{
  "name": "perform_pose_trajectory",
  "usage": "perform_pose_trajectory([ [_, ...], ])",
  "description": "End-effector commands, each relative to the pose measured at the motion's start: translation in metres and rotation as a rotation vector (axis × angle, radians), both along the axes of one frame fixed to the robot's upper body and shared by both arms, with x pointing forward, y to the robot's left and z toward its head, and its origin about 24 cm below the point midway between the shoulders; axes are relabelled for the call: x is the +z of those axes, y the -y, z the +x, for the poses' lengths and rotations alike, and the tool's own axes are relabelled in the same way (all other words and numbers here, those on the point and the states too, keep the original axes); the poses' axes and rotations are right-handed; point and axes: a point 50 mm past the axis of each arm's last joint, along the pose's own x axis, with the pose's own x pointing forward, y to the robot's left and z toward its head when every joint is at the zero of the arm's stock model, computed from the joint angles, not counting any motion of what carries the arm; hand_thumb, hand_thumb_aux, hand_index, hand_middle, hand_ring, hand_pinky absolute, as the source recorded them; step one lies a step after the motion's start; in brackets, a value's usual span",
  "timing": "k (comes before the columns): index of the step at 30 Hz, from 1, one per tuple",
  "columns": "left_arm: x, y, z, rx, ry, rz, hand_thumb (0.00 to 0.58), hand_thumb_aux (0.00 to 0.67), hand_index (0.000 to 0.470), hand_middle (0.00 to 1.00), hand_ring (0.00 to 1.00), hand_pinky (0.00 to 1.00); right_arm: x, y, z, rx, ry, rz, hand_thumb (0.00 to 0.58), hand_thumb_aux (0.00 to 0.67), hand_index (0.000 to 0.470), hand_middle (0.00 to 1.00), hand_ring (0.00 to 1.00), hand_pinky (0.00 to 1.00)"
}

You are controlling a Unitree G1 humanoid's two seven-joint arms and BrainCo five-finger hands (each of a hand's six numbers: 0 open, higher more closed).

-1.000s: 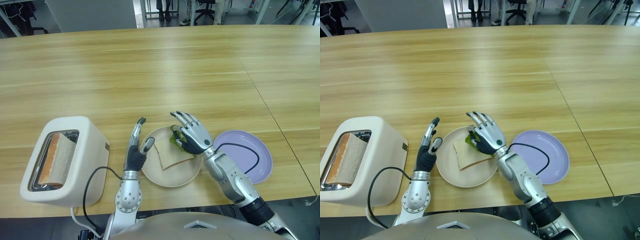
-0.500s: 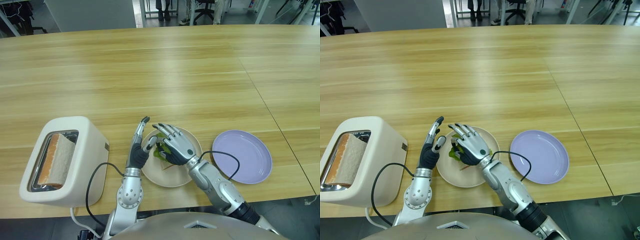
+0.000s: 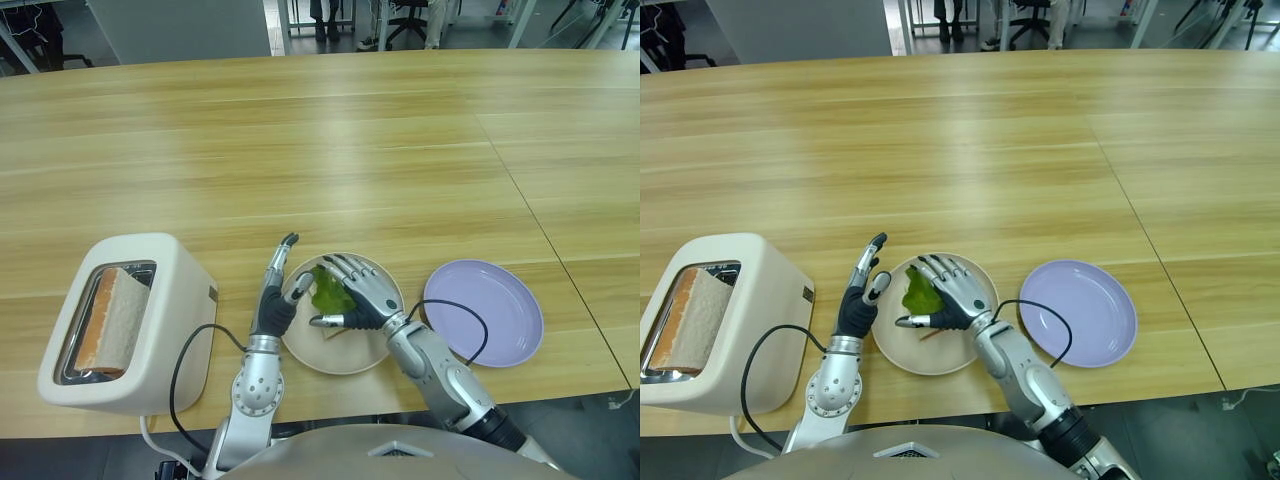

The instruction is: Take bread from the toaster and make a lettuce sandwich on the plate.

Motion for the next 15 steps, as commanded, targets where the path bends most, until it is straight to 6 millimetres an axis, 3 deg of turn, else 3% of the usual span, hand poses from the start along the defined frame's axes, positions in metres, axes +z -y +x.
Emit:
perform_pose_trajectory([
  [1, -0.005, -0.003, -0.002, 0.006, -0.029, 0.006, 0.000, 0.000, 0.000, 0.00, 0.00, 0.00, 0.007, 0.009, 0.006, -0.064, -0.073, 0.079, 0.000, 0.000, 0.000, 0.00, 0.00, 0.00],
  [7, -0.001, -0.004, -0.003, 0.002, -0.016, 0.016, 0.000, 0.000, 0.000, 0.00, 0.00, 0.00, 0.032, 0.031, 0.013, -0.172, -0.246, 0.441, 0.000, 0.000, 0.000, 0.00, 0.00, 0.00],
  [10, 0.002, -0.006, -0.003, 0.002, -0.003, 0.024, 0.000, 0.000, 0.000, 0.00, 0.00, 0.00, 0.038, 0.042, 0.011, -0.205, -0.349, 0.661, 0.000, 0.000, 0.000, 0.00, 0.00, 0.00],
  [15, 0.011, -0.011, -0.002, 0.023, 0.027, 0.022, 0.000, 0.000, 0.000, 0.00, 0.00, 0.00, 0.039, 0.073, 0.011, -0.306, -0.388, 0.881, 0.000, 0.000, 0.000, 0.00, 0.00, 0.00],
])
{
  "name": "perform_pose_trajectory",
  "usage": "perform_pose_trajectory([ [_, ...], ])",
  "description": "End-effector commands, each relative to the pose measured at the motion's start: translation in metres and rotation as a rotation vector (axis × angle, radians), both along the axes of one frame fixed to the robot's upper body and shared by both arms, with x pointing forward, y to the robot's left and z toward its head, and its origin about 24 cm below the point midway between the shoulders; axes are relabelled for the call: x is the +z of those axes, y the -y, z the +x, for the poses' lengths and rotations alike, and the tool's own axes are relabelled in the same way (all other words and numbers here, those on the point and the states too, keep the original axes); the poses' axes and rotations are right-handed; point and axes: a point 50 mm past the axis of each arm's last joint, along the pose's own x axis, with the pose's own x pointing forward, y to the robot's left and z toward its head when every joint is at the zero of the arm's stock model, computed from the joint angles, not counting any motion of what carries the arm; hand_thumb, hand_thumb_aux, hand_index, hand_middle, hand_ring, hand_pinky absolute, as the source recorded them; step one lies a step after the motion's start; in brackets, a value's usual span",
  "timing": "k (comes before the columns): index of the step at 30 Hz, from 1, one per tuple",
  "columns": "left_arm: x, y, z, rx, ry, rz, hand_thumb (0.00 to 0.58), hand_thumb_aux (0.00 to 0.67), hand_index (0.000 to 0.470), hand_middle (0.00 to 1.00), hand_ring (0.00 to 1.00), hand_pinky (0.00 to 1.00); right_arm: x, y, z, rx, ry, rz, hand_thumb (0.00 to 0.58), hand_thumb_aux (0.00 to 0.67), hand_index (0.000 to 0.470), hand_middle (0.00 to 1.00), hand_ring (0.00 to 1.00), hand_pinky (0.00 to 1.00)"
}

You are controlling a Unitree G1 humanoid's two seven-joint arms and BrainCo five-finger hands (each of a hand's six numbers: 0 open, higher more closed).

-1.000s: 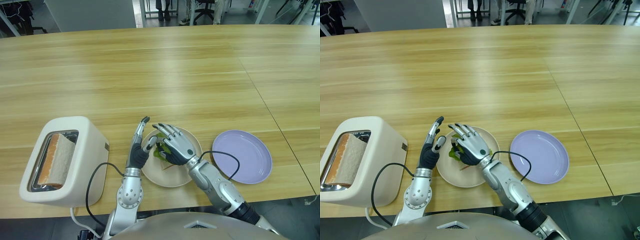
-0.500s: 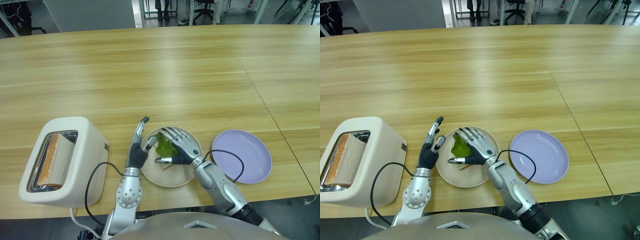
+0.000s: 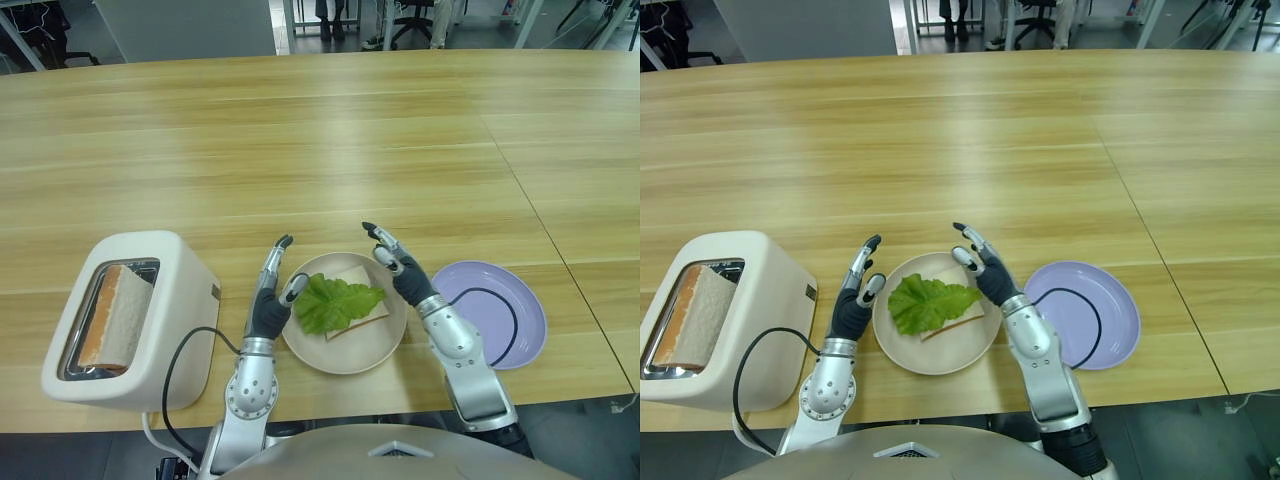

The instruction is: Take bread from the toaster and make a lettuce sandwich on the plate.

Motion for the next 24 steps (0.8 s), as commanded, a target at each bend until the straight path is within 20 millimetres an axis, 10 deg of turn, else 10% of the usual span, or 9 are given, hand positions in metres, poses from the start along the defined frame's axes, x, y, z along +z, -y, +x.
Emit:
perform_pose_trajectory([
  [1, 0.008, -0.005, 0.000, 0.018, 0.013, 0.001, 0.000, 0.000, 0.000, 0.00, 0.00, 0.00, -0.002, 0.027, -0.004, -0.105, -0.079, 0.156, 0.000, 0.000, 0.000, 0.00, 0.00, 0.00],
  [13, 0.077, -0.054, -0.022, 0.110, 0.075, 0.218, 0.000, 0.000, 0.000, 0.00, 0.00, 0.00, -0.010, 0.060, -0.036, -0.336, -0.140, 0.301, 0.000, 0.000, 0.000, 0.00, 0.00, 0.00],
  [24, 0.151, -0.119, -0.048, 0.420, 0.112, 0.911, 0.000, 0.000, 0.000, 0.00, 0.00, 0.00, -0.022, 0.062, -0.049, -0.446, -0.164, 0.271, 0.000, 0.000, 0.000, 0.00, 0.00, 0.00],
])
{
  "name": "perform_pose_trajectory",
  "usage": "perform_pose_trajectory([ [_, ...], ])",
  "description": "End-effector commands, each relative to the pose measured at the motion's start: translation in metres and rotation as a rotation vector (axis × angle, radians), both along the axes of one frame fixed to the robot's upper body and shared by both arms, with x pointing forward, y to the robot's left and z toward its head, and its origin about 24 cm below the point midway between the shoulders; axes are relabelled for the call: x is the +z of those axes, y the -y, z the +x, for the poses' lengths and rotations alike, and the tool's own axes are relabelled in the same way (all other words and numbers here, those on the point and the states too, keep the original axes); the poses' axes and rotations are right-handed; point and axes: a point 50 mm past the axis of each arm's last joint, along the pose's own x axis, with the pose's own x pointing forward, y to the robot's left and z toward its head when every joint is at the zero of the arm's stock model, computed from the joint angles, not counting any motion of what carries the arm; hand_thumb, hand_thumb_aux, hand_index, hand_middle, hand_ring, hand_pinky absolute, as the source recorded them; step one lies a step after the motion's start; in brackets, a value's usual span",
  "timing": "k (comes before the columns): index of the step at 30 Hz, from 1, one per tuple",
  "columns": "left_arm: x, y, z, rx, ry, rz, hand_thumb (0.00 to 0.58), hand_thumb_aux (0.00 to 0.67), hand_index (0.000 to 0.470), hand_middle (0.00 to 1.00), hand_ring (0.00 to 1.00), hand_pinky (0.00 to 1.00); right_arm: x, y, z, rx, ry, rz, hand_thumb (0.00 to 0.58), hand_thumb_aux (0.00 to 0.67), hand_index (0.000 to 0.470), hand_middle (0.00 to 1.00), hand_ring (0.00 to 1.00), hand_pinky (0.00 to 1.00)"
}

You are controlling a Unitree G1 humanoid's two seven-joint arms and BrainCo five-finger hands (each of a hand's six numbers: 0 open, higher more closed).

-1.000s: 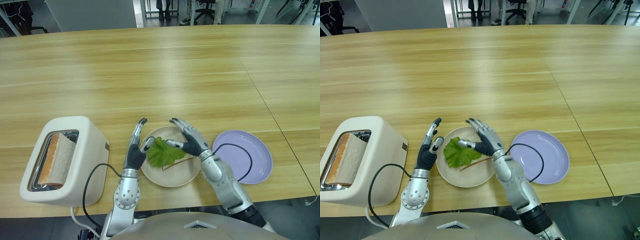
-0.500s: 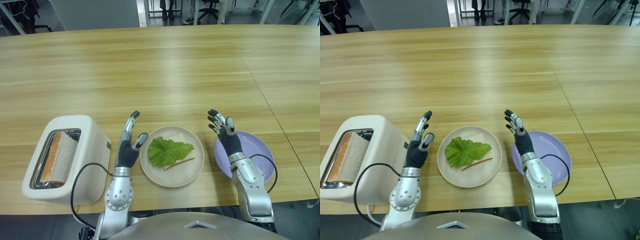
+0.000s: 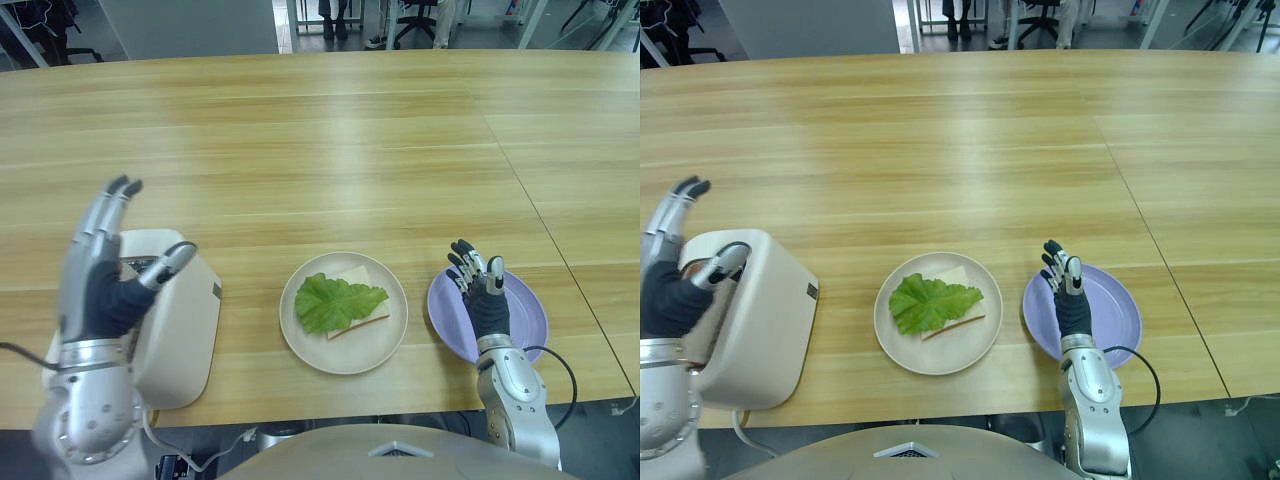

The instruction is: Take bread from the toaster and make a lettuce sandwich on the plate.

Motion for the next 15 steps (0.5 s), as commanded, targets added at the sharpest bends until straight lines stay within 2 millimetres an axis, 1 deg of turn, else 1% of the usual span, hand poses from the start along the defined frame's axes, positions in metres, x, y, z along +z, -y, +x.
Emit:
perform_pose_trajectory([
  [1, 0.010, -0.015, -0.008, 0.100, -0.067, 0.161, 0.000, 0.000, 0.000, 0.00, 0.00, 0.00, -0.004, -0.001, -0.002, -0.036, -0.012, 0.002, 0.000, 0.000, 0.000, 0.00, 0.00, 0.00],
  [4, 0.008, -0.028, -0.012, 0.167, -0.159, 0.254, 0.000, 0.000, 0.000, 0.00, 0.00, 0.00, -0.005, -0.004, -0.003, -0.043, -0.008, -0.007, 0.000, 0.000, 0.000, 0.00, 0.00, 0.00],
  [9, 0.001, -0.048, -0.019, 0.248, -0.306, 0.376, 0.000, 0.000, 0.000, 0.00, 0.00, 0.00, -0.006, -0.002, -0.001, -0.068, -0.005, -0.010, 0.000, 0.000, 0.000, 0.00, 0.00, 0.00],
  [15, -0.010, -0.064, -0.029, 0.290, -0.492, 0.443, 0.000, 0.000, 0.000, 0.00, 0.00, 0.00, -0.008, 0.002, 0.000, -0.089, -0.010, -0.022, 0.000, 0.000, 0.000, 0.00, 0.00, 0.00],
])
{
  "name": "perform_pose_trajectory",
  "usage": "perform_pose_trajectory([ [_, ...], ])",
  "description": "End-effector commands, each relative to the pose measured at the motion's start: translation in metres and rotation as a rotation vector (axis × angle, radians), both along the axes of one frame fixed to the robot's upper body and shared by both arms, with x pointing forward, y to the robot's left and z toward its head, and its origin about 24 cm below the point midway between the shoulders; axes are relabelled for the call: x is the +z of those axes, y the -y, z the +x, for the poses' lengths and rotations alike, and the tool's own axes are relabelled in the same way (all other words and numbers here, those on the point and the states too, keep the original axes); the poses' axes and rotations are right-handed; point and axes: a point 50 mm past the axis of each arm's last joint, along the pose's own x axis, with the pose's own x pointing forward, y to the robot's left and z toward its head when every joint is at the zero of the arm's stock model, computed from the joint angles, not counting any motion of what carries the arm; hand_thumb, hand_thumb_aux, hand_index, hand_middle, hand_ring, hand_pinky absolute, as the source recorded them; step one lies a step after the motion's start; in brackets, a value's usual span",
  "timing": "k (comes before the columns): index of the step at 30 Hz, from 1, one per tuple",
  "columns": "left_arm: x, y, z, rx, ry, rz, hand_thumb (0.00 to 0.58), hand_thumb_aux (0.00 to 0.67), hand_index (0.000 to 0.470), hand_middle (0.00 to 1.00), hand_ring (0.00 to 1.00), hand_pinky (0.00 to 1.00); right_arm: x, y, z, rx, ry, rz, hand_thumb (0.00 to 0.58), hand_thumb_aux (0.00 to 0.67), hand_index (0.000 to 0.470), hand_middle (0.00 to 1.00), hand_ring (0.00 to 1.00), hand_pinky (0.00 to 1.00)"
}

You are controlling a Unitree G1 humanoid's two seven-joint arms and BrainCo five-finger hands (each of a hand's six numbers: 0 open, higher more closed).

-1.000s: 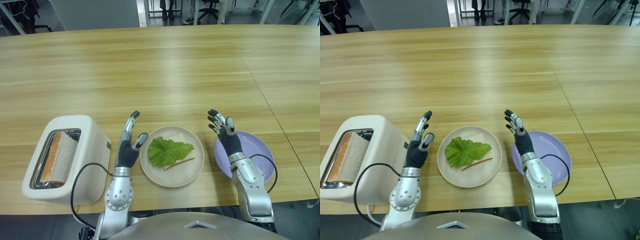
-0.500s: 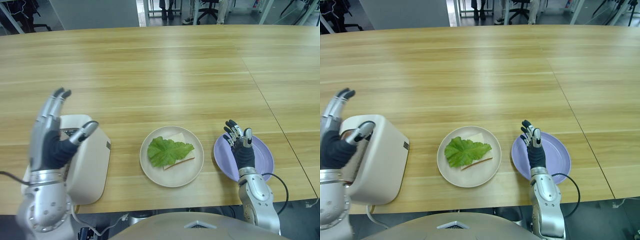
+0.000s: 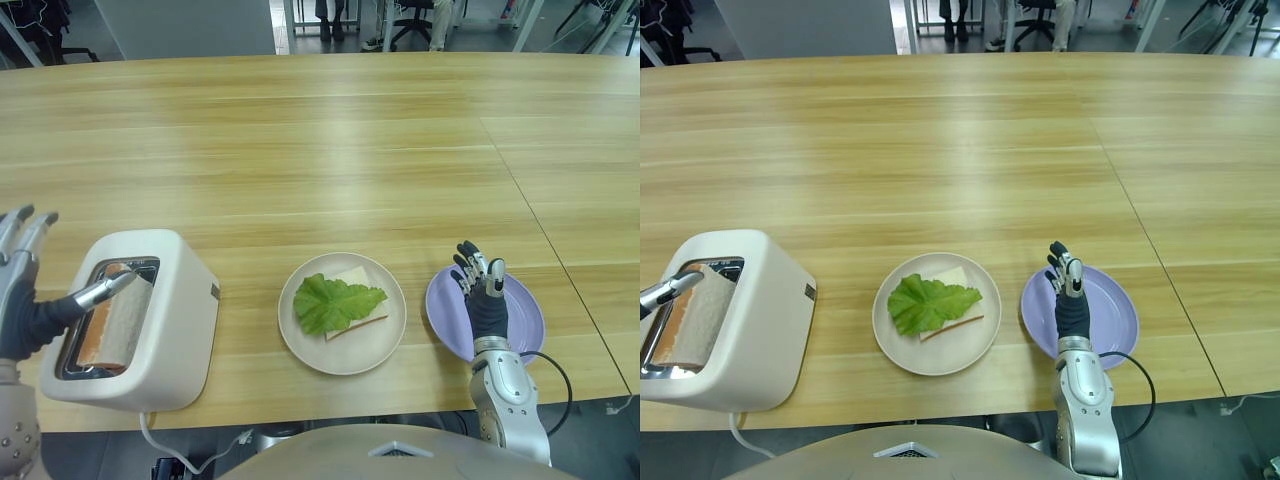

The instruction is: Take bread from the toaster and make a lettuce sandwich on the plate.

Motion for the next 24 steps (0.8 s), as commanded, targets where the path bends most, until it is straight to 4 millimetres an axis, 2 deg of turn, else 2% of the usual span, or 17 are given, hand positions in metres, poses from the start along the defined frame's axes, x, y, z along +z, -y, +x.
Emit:
perform_pose_trajectory([
  [1, -0.006, -0.008, -0.006, 0.040, -0.103, 0.023, 0.000, 0.000, 0.000, 0.00, 0.00, 0.00, -0.005, 0.004, 0.000, -0.019, -0.020, -0.011, 0.000, 0.000, 0.000, 0.00, 0.00, 0.00],
  [12, -0.014, -0.007, -0.012, 0.035, -0.203, -0.083, 0.000, 0.000, 0.000, 0.00, 0.00, 0.00, -0.008, 0.007, 0.002, -0.022, -0.025, -0.034, 0.000, 0.000, 0.000, 0.00, 0.00, 0.00],
  [16, -0.016, -0.004, -0.012, 0.019, -0.206, -0.130, 0.278, 0.187, 0.128, 0.00, 0.00, 0.00, -0.008, 0.007, 0.002, -0.021, -0.022, -0.041, 0.000, 0.000, 0.000, 0.00, 0.00, 0.00],
  [18, -0.017, -0.002, -0.012, 0.012, -0.206, -0.150, 0.349, 0.247, 0.170, 0.00, 0.00, 0.00, -0.009, 0.007, 0.002, -0.017, -0.023, -0.046, 0.000, 0.000, 0.000, 0.00, 0.00, 0.00],
  [19, -0.018, -0.001, -0.012, 0.011, -0.206, -0.161, 0.441, 0.342, 0.235, 0.00, 0.00, 0.00, -0.009, 0.006, 0.002, -0.016, -0.024, -0.046, 0.000, 0.000, 0.000, 0.00, 0.00, 0.00],
  [22, -0.018, 0.000, -0.012, 0.004, -0.208, -0.176, 0.506, 0.431, 0.296, 0.00, 0.00, 0.00, -0.010, 0.007, 0.002, -0.021, -0.024, -0.047, 0.000, 0.000, 0.000, 0.00, 0.00, 0.00],
  [23, -0.018, 0.001, -0.012, 0.000, -0.207, -0.180, 0.536, 0.486, 0.334, 0.00, 0.00, 0.00, -0.010, 0.007, 0.002, -0.022, -0.024, -0.047, 0.000, 0.000, 0.000, 0.00, 0.00, 0.00],
  [24, -0.018, 0.001, -0.011, -0.007, -0.213, -0.184, 0.567, 0.570, 0.391, 0.00, 0.00, 0.00, -0.010, 0.007, 0.003, -0.023, -0.023, -0.047, 0.000, 0.000, 0.000, 0.00, 0.00, 0.00],
])
